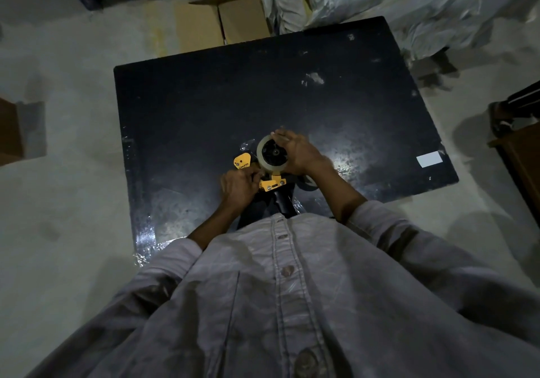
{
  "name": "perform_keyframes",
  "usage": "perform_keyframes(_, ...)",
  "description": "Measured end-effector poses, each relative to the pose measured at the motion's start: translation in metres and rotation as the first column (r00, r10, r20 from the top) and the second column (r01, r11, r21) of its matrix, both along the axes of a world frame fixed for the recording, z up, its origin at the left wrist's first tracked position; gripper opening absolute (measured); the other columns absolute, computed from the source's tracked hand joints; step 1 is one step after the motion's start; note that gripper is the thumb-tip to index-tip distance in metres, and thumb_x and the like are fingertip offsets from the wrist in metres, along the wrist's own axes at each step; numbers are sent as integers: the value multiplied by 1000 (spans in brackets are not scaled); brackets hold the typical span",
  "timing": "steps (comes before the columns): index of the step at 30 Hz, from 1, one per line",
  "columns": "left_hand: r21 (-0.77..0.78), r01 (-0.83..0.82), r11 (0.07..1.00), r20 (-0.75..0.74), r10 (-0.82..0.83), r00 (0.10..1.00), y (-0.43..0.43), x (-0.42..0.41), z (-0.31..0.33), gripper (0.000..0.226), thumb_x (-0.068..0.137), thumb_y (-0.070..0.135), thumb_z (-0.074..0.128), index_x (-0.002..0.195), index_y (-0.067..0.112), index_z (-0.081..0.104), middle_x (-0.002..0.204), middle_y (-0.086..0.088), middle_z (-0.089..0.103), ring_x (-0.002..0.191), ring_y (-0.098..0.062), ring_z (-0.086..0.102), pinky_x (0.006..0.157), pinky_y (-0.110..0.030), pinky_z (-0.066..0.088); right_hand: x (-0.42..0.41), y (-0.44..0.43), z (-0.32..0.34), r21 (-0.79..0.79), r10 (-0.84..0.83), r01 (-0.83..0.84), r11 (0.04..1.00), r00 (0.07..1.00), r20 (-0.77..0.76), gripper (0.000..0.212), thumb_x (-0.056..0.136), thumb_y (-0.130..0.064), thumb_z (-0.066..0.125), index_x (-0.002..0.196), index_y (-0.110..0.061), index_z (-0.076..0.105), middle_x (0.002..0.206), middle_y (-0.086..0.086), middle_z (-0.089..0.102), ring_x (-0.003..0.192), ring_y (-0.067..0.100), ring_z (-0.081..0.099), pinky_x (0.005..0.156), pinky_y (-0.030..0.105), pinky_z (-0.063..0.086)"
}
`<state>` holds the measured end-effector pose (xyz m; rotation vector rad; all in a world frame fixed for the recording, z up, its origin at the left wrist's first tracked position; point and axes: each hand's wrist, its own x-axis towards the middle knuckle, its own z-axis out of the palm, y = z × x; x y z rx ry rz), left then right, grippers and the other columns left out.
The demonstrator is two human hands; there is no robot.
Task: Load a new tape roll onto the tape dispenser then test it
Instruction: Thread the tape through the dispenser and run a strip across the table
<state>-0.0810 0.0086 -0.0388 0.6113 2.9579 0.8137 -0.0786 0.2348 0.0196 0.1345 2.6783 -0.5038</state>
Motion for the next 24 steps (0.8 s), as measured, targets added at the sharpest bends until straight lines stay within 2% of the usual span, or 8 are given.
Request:
perform_keyframes(3,-16,13,1000,-44,-13,999,-5,0,-4,10,98,29,86,106,30,91,64,-7,76,53,-32,71,56,-25,37,24,-1,11,-101,-172,163,981,981,-89,108,89,-17,92,178,-17,31,183,10,29,161,41,37,130,57,41)
perform_keyframes(6,-39,14,999,-41,-16,999,-8,0,-7,10,98,30,85,105,28,91,66,-8,77,55,-33,73,54,-27,41,59,-12,22,-178,-363,340,924,924,-121,94,92,-29,93,169,-10,42,165,20,45,150,40,50,119,51,47)
perform_keyframes(11,-55,15,998,-48,-18,999,-8,1,-7,8,97,31,86,103,27,91,64,-8,76,53,-33,72,54,-26,37,95,-38,8,-304,-363,427,852,899,244,86,85,-57,97,141,-5,58,128,6,68,118,22,66,104,45,57)
perform_keyframes(14,-45,19,999,-61,-21,998,-11,3,-6,9,98,29,85,103,25,91,62,-9,75,50,-32,70,53,-25,39,93,-44,-19,-236,-371,450,861,874,313,75,79,-63,98,120,-7,69,108,10,79,100,24,77,78,35,58)
perform_keyframes(17,-56,0,998,-81,-4,997,-13,7,-4,10,98,28,82,101,25,92,63,-9,76,50,-32,69,53,-24,39,90,-43,-34,-139,-379,435,890,873,307,65,75,-76,90,100,-16,78,90,4,82,92,25,82,67,31,54)
perform_keyframes(19,-57,-22,998,-80,17,997,-14,9,-4,17,101,33,75,103,27,92,65,-6,77,51,-30,70,55,-23,36,89,-45,-37,-111,-395,433,895,881,260,80,67,-82,86,114,-18,73,103,5,81,103,28,80,74,34,57)
perform_keyframes(21,-58,-21,998,-82,17,996,-15,8,-5,22,102,35,71,104,27,91,66,-5,78,52,-30,70,55,-24,36,89,-50,-28,-116,-419,450,885,881,221,94,71,-73,92,136,-12,61,124,13,78,116,34,76,88,41,63)
perform_keyframes(24,-69,5,998,-98,-12,995,-16,9,-4,10,98,24,81,100,20,91,63,-10,76,50,-36,69,49,-27,43,85,-53,-20,-122,-422,450,885,884,202,101,79,-63,96,149,-7,49,140,19,72,128,39,72,98,46,62)
